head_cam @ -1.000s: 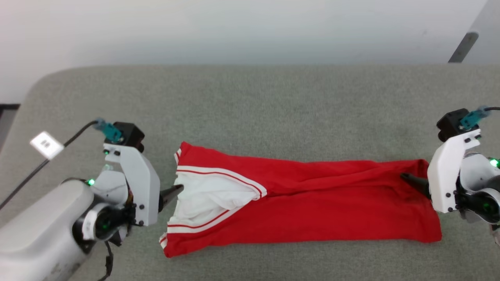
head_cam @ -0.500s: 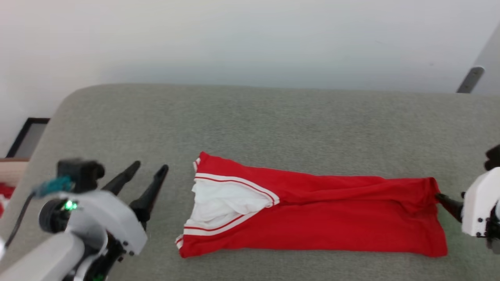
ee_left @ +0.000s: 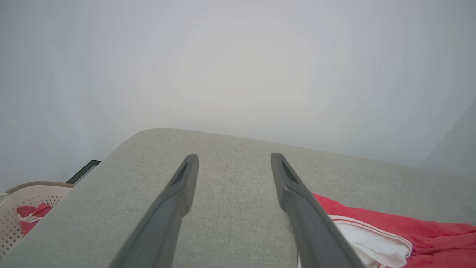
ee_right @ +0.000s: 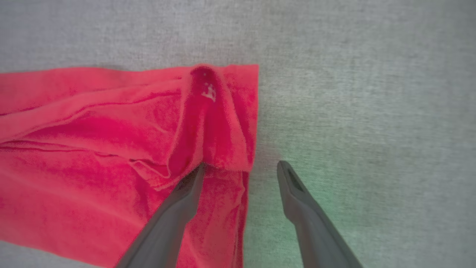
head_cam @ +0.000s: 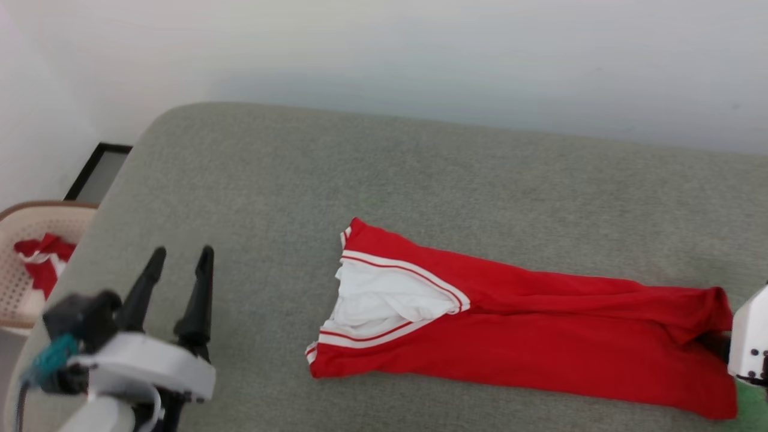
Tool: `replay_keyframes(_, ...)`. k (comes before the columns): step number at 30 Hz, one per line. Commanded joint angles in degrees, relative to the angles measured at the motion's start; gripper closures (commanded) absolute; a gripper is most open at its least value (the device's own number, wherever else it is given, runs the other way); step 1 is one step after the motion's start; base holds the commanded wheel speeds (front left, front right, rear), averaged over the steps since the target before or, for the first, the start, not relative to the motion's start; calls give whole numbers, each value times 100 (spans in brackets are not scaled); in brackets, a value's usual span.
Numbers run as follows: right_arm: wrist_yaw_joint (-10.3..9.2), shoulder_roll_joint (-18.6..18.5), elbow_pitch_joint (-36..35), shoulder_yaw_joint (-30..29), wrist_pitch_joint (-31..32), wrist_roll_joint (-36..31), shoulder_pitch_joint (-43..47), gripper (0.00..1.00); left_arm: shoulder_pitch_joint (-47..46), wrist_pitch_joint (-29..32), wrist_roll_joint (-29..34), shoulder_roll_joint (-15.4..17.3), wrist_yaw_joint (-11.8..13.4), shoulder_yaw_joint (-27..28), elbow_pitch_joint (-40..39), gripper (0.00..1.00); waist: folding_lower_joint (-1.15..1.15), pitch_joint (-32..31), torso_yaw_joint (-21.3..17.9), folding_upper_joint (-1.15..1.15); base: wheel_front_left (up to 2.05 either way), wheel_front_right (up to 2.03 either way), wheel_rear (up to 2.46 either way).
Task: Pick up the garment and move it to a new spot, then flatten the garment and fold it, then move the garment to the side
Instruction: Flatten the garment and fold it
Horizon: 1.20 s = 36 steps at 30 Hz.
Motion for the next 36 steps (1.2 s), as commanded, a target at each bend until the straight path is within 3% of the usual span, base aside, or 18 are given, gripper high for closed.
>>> replay_keyframes(1,-1,72,103,7,36,-17,-72,0,254,5,274,-246,-123,306,-12,0,0,116,114,-1,0,0,0)
replay_keyframes(7,1,225,507,258,266,14,-151,0,891,4,1038,-1122,-683,1410,192,0,0,226,223,-1,0,0,0)
replay_keyframes(8,2,252,533,339,301,47,-150,43,967,4,1110,-1262,-777,1551,252,0,0,239,234,-1,0,0,0)
replay_keyframes(9,3,263,551,396,342,126,-160,100,1019,4,1243,-1336,-890,1639,294,0,0,254,247,-1,0,0,0)
replay_keyframes(14,3,62,524,727,571,434,-135,100,1121,4,1565,-1824,-1330,2139,478,0,0,316,262,-1,0,0,0)
replay_keyframes(20,-7,-303,344,907,491,636,-299,100,1048,4,1939,-2182,-1716,2513,625,0,0,412,175,-1,0,0,0)
replay_keyframes(36,-5,-1133,844,815,-19,384,-809,100,960,4,2420,-2577,-2105,2906,846,0,0,480,-263,-1,0,0,0)
